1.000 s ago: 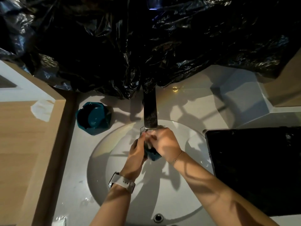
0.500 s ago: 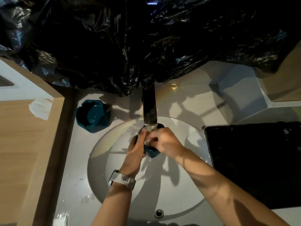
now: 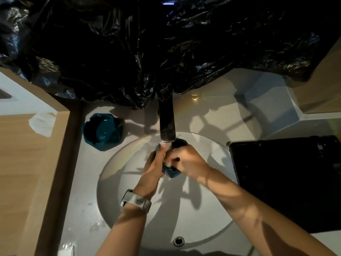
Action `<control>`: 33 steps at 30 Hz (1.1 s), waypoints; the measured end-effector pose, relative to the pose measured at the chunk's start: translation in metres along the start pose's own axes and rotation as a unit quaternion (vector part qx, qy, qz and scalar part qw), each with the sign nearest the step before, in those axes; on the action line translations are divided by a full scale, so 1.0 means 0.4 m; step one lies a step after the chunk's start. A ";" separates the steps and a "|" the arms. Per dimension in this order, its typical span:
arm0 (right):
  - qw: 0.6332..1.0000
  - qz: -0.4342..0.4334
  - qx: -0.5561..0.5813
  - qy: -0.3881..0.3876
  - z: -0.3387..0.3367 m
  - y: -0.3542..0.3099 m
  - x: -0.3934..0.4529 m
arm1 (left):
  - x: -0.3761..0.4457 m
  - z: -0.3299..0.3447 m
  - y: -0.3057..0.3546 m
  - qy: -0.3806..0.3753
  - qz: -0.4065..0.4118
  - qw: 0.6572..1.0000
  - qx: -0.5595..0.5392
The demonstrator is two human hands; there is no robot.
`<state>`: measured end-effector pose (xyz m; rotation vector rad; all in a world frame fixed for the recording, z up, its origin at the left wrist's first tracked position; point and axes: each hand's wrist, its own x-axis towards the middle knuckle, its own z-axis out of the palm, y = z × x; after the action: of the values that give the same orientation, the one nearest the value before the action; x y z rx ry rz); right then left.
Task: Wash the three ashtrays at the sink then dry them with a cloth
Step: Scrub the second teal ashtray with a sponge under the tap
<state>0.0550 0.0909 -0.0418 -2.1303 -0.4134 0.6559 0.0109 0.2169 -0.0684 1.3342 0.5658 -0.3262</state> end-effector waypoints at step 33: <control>0.997 0.029 -0.068 -0.025 0.032 0.010 -0.076 | -0.009 -0.065 -0.017 0.088 -0.039 0.995 0.004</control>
<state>0.0231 0.0813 -0.0420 -2.2663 -0.4361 0.7342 -0.0009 0.2403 -0.0755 1.3589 0.7668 -0.2758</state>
